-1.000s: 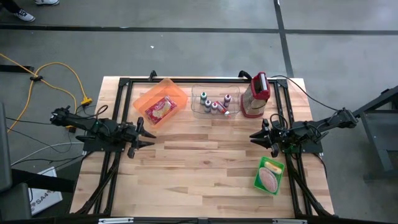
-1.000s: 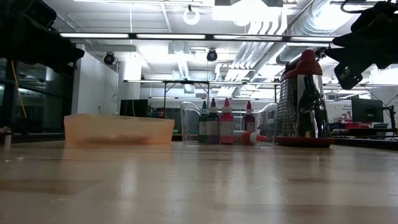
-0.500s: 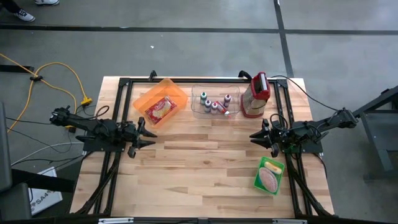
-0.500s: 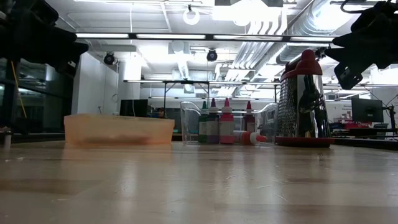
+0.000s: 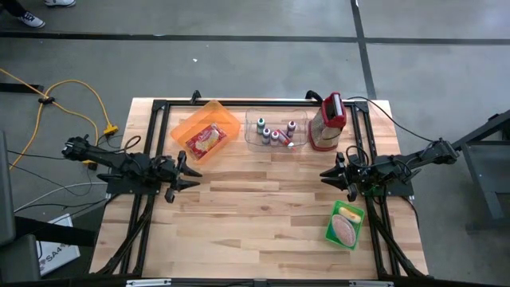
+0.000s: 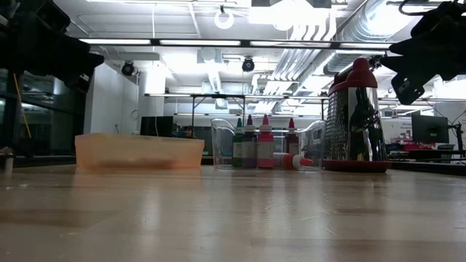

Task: Pick & Place Food Item
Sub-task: Return to Home Position

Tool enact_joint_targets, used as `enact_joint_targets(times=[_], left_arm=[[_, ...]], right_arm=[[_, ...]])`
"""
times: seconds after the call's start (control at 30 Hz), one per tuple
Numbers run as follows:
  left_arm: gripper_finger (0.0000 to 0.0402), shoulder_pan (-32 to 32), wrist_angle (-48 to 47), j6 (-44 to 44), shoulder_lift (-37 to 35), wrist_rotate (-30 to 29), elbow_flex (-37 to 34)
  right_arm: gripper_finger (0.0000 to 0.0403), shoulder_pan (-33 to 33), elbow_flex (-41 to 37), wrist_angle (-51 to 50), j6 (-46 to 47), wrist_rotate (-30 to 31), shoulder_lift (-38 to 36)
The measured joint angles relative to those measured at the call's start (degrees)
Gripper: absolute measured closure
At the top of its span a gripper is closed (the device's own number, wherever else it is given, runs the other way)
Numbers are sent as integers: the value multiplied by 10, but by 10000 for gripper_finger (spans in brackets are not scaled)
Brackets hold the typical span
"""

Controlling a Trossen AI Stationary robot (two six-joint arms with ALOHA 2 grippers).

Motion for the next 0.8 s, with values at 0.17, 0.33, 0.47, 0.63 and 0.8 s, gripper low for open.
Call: enact_joint_targets(times=[0.17, 0.33, 0.47, 0.63, 0.8], left_arm=[[270, 0, 0, 2, 0, 0, 0], [270, 0, 0, 7, 0, 0, 0], [270, 0, 0, 7, 0, 0, 0], [270, 0, 0, 13, 0, 0, 0], [270, 0, 0, 9, 0, 0, 0]], right_arm=[[310, 0, 0, 0, 0, 0, 0], [310, 0, 0, 0, 0, 0, 0], [310, 0, 0, 0, 0, 0, 0], [310, 0, 0, 0, 0, 0, 0], [310, 0, 0, 0, 0, 0, 0]])
